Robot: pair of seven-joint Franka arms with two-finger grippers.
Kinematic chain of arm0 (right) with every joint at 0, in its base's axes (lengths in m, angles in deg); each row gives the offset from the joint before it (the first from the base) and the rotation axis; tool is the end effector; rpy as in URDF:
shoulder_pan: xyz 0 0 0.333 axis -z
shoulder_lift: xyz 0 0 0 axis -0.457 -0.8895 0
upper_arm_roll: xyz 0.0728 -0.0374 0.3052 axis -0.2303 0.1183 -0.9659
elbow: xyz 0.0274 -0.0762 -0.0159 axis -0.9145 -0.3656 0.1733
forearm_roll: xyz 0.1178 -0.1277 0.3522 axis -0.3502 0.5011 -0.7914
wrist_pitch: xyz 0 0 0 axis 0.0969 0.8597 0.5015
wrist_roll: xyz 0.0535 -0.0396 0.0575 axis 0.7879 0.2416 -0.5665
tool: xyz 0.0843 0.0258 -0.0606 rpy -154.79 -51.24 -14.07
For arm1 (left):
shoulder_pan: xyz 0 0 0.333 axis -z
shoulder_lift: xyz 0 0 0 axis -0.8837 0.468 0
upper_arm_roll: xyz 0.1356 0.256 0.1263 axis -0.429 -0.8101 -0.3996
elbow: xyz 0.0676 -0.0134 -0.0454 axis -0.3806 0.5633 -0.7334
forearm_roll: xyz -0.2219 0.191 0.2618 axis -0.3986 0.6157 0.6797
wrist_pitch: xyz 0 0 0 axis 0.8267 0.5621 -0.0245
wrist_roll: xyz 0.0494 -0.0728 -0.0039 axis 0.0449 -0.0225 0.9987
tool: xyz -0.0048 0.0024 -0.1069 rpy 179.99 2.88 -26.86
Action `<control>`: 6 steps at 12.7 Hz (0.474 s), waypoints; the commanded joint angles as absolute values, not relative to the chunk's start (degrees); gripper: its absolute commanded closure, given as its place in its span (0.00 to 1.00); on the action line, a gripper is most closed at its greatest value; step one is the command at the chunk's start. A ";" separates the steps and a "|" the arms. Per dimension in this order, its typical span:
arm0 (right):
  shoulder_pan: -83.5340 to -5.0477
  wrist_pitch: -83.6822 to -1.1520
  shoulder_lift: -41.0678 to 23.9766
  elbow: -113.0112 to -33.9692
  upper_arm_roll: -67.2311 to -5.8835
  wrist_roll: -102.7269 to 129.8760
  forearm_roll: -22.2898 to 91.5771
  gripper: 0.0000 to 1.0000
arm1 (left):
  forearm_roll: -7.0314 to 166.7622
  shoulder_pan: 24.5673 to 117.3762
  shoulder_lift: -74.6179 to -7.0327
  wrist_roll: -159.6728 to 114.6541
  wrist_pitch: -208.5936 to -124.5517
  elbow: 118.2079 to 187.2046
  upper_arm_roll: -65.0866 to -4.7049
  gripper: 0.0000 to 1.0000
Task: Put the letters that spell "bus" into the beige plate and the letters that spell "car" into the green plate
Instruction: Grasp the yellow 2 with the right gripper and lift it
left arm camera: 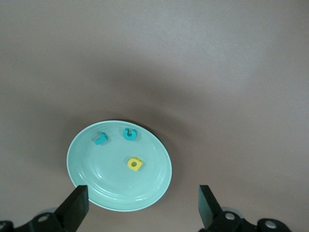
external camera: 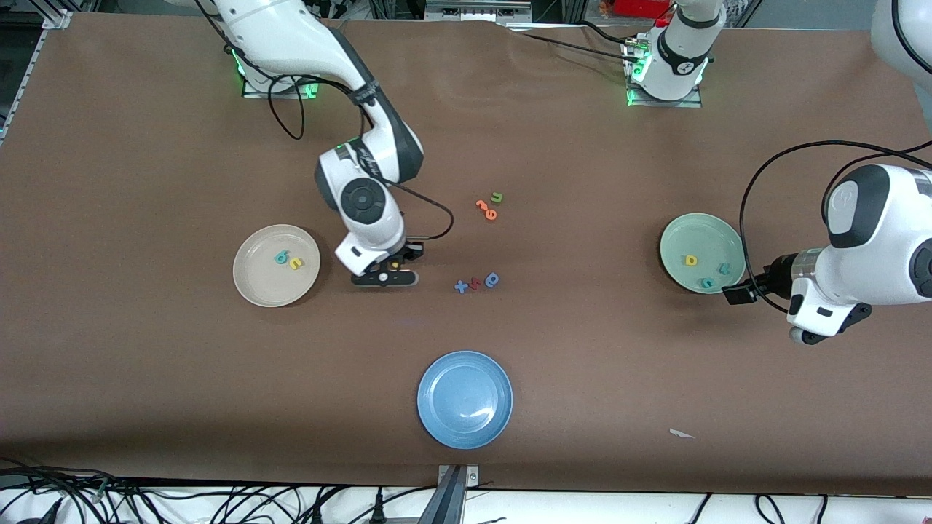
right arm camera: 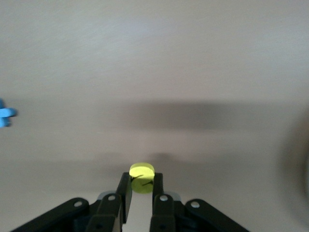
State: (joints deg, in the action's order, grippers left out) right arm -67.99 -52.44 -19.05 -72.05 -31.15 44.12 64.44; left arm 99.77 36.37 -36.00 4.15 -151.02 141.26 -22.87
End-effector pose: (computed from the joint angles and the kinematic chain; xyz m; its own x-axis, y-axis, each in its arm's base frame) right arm 0.5680 0.3462 0.2468 0.9967 0.0252 -0.0776 0.0291 -0.9983 0.0496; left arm 0.6608 0.0134 0.3611 0.8641 0.4466 -0.2323 0.4478 -0.8927 -0.0502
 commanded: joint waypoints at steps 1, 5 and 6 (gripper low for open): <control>-67.97 -44.68 -15.41 -73.78 -25.42 37.01 64.37 0.97 | 100.63 36.78 -36.56 4.71 -150.04 140.18 -22.64 0.00; -63.95 -47.19 -16.63 -80.36 -18.54 25.49 64.02 0.91 | 100.72 36.35 -37.88 -1.77 -149.96 135.35 -22.90 0.00; -61.67 -48.16 -17.16 -80.64 -18.63 23.46 63.76 0.70 | 100.90 36.08 -39.36 -5.28 -149.96 135.35 -22.99 0.00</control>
State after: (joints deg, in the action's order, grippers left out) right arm -64.68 -45.50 -16.88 -78.34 -18.44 27.97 64.42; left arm 99.80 36.49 -36.81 0.28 -151.02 136.10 -22.94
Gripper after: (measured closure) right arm 0.789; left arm 0.000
